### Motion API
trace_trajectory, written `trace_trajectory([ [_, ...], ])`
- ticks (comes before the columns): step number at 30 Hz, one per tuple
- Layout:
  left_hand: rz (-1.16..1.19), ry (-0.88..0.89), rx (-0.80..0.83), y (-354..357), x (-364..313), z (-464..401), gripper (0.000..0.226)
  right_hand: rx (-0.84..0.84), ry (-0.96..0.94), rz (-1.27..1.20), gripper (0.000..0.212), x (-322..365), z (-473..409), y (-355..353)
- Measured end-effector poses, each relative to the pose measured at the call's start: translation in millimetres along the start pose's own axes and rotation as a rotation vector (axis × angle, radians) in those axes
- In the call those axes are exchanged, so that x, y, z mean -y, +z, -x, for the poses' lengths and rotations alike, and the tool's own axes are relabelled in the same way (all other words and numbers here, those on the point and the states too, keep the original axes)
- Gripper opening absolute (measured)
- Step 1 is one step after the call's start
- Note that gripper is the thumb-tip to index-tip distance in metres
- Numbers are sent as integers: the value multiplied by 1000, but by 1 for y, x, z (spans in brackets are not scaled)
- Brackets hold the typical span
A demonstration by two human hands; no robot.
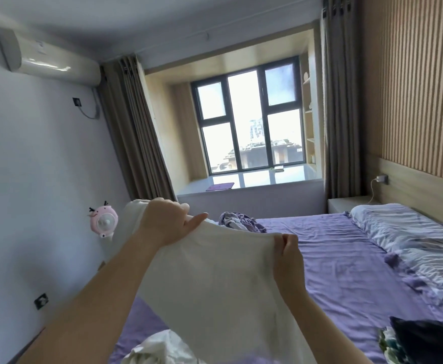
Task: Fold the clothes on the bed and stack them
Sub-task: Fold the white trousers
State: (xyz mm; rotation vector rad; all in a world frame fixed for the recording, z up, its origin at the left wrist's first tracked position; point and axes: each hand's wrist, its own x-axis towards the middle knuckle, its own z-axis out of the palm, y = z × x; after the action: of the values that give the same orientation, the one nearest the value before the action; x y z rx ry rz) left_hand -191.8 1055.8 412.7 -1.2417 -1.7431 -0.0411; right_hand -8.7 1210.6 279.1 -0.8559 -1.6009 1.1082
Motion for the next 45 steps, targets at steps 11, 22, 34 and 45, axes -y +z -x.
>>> trace_trajectory([
  [11, 173, -152, 164, -11, -54, -4, 59, 64, -327, 387, 19, 35, -1, -107],
  [22, 176, -244, 613, 21, -96, 110, 60, 601, -209, 585, 20, -45, 26, -89],
  [34, 175, -363, 1103, 105, -142, 370, 59, 1041, 331, 511, 33, -237, 175, -8],
  [45, 355, -471, 1391, 166, -112, 475, 53, 1337, 490, 486, 13, -303, 220, 69],
])
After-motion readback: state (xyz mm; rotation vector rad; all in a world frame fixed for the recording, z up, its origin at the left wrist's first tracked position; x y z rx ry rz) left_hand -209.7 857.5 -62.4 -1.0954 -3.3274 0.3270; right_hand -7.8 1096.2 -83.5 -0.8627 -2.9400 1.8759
